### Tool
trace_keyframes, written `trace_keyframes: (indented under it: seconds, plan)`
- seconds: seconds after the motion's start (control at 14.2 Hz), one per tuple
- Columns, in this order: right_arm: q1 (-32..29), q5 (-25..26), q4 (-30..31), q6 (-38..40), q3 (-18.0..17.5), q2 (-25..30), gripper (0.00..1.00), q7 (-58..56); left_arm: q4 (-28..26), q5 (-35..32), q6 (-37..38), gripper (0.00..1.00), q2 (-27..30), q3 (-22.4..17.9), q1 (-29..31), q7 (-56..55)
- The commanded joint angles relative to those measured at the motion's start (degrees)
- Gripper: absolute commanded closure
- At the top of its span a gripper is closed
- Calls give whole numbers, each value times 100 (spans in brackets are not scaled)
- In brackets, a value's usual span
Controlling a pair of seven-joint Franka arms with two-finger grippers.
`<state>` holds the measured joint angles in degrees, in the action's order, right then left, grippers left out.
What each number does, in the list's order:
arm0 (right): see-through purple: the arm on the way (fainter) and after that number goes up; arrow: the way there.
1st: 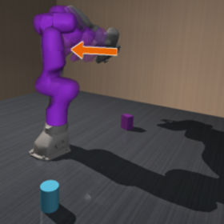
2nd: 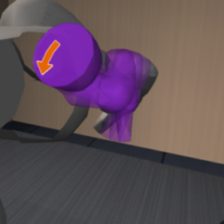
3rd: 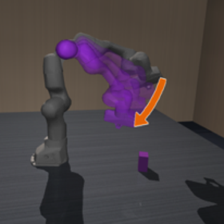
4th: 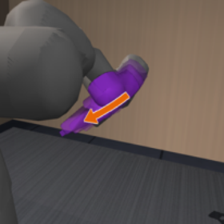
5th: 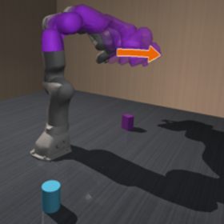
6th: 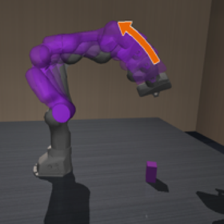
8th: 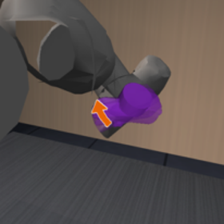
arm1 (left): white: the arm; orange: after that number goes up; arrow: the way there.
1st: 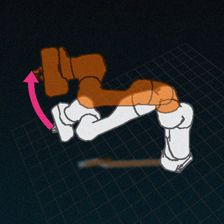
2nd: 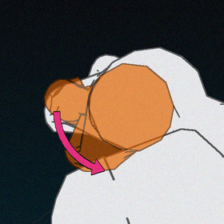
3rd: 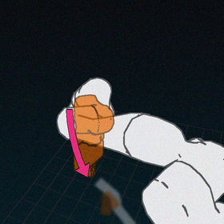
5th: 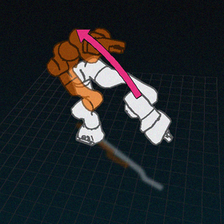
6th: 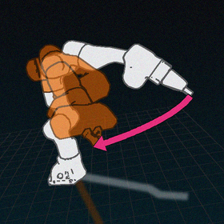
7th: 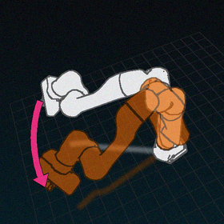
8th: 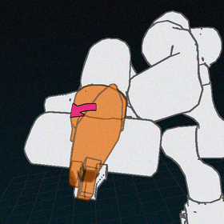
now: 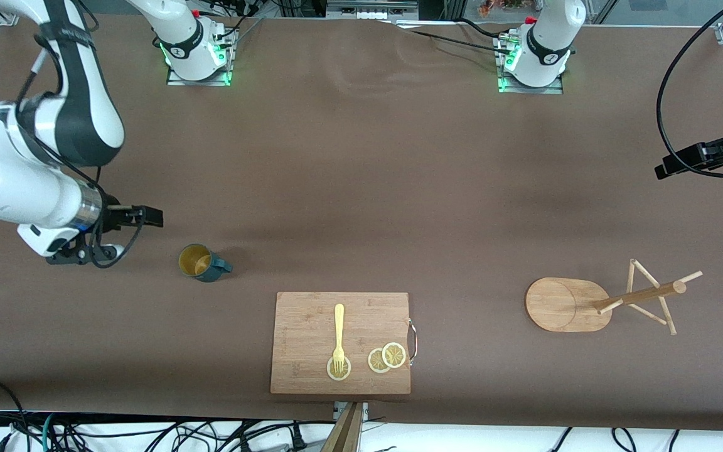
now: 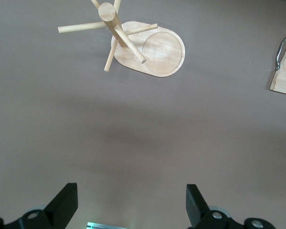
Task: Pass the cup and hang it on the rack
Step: 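Reach the right gripper down to the teal mug's rim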
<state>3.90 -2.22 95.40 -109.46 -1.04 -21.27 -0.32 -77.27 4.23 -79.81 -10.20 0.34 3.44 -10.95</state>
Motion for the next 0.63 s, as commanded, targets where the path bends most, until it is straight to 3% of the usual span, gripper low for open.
trace_keyframes:
  seconds: [0.0, 0.14, 0.56]
  plan:
    - [-13, 72, 31, -679, -28, -481, 1, -74, 317, -10, 44, 0, -131, 27, -54, -21]
    - [14, 81, 31, -1216, -28, -833, 1, -82, 344, -1, 44, 0, -166, 36, -54, -21]
    - [93, 239, -66, -1605, -37, -1106, 7, -65, 353, -1, 44, 0, -166, 63, -116, -30]
